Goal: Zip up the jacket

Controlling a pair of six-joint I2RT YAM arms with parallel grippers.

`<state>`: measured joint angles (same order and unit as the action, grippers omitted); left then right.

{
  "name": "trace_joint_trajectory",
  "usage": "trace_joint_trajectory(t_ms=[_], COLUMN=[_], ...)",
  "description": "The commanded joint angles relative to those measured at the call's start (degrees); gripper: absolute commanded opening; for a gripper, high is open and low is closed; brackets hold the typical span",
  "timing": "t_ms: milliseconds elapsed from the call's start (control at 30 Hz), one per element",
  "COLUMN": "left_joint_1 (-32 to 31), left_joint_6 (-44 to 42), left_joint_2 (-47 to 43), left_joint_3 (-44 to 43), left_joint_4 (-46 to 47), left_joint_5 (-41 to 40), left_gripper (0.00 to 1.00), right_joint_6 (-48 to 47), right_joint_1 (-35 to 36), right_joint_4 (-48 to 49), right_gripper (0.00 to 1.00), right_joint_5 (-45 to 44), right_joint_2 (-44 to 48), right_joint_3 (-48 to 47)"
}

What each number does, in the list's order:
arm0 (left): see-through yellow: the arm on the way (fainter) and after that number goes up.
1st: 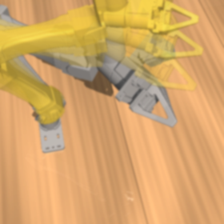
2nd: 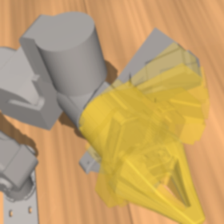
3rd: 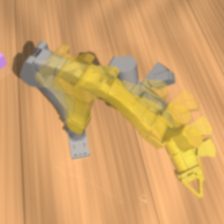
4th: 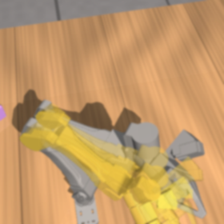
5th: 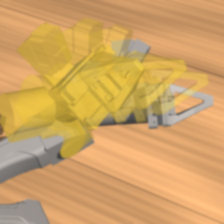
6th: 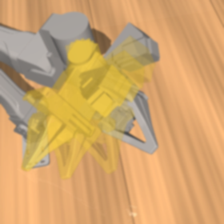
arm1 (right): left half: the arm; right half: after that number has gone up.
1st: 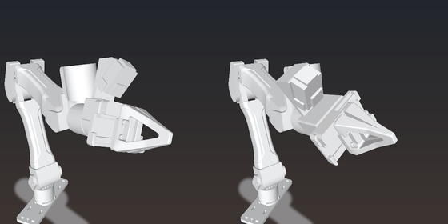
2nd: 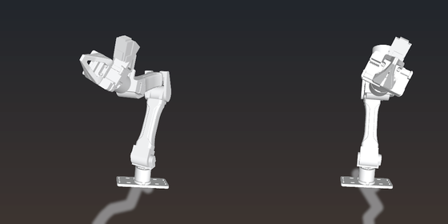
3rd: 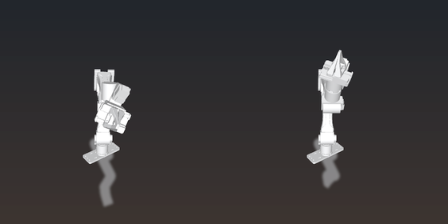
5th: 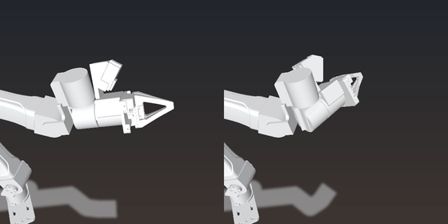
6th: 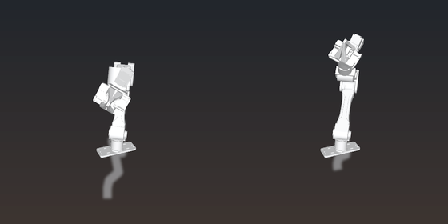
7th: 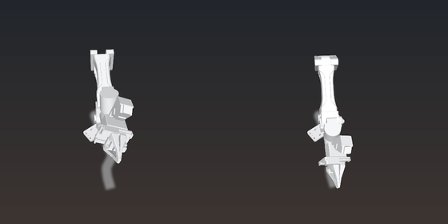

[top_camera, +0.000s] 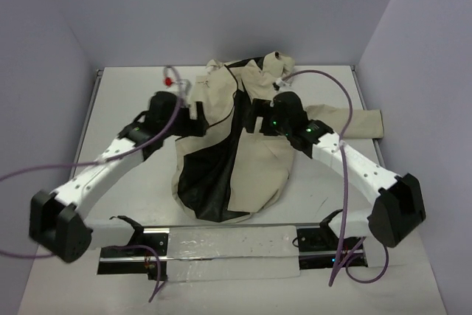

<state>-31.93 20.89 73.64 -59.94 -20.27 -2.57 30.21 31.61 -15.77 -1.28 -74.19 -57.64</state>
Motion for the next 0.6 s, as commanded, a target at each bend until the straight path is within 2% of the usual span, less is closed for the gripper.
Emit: trace_joint_trajectory(t_ms=[0, 200, 400, 567], left_joint_1=[11.81, 19.18, 19.71, 19.8], left_joint_6=[13.49, 23.31, 28.78, 29.56], left_joint_2=[-12.28, -13.35, -9.88, -3.78], left_joint_3=[6.93, 9.84, 10.01, 9.66], left_joint_4=[6.59, 2.79, 0.78, 1.98], left_joint_5=[7.57, 7.57, 4.81, 9.67], left_gripper=[0.95, 0.95, 0.94, 0.94], right_joint_6=[3.19, 9.25, 12.95, 14.07], right_joint_1=[4.91, 6.36, 6.44, 6.44], right_joint_4=[3.73, 2.24, 1.36, 2.96], right_gripper=[0.99, 1.0, 1.0, 0.97], right_joint_5=[-2.49, -7.14, -9.18, -8.56], right_joint_2=[-6.66, -17.37, -22.77, -24.88], right_joint_3=[-7.08, -14.16, -18.74, -19.72])
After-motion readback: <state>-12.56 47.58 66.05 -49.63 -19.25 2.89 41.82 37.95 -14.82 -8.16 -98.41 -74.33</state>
